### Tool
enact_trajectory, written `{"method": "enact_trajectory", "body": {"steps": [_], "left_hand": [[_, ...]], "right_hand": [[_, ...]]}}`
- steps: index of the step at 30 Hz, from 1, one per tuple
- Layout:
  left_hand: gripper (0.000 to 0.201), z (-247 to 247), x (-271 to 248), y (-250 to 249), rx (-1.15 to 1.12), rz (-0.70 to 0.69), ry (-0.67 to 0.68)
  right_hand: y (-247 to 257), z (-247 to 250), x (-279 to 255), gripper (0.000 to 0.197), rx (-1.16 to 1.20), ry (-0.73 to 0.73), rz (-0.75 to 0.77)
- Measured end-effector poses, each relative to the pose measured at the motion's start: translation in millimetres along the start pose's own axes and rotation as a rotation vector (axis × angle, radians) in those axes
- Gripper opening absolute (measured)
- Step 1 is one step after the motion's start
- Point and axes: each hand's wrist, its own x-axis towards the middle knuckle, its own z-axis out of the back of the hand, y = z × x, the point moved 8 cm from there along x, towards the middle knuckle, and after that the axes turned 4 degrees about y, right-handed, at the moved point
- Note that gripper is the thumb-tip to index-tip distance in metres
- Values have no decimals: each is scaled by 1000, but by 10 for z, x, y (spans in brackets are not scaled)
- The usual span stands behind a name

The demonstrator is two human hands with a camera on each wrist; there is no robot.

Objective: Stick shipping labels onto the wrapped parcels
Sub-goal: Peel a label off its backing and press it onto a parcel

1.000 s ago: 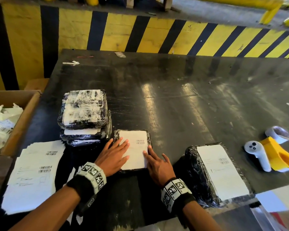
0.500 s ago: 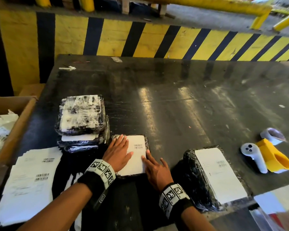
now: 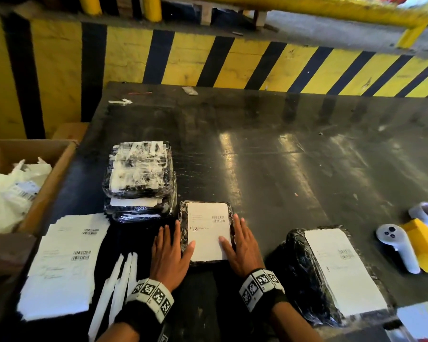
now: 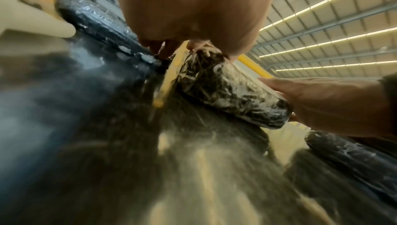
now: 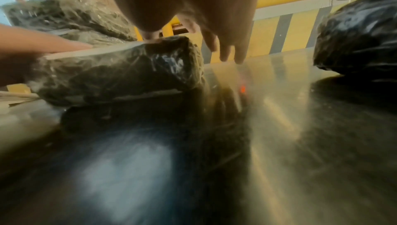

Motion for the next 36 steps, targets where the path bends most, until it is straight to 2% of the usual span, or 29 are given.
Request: {"method": "enact_trajectory", "body": {"steps": [3,6,9,12,14,17,22,26,30,36], "left_hand": [[83,-57,7,31,-66,8,21],[70,-108,23,43,-176,4,27],[67,-110,25,15,-243,5,21],[65,-39,-32,-57,-287,13,23],[63,37,-119,-137,-313,20,14],[63,130,-292,-291,-351,19,-21],[65,460,-617,-932,-445,-127,-226],[70,508,-923,-1773,-457,-216,-318],[69,157,-1124,-2538,-449,-248,-270],[70,-507,-1231,-3073,-404,-227,-134]], "right_hand": [[12,-86,53,77,71,44,28],[39,-83,45,72,174,49,51],[90,-115,22,69,318,74,74],[150,-50,-37,71,477,42,116],[135,47,-86,64,492,13,110],[152,283,-186,61,559,-23,194],[142,1024,-503,67,604,-102,329],[-264,1726,-774,70,588,-148,371],[-810,2279,-1093,54,628,-138,398],[-1585,2475,-1367,52,615,-113,298]]}}
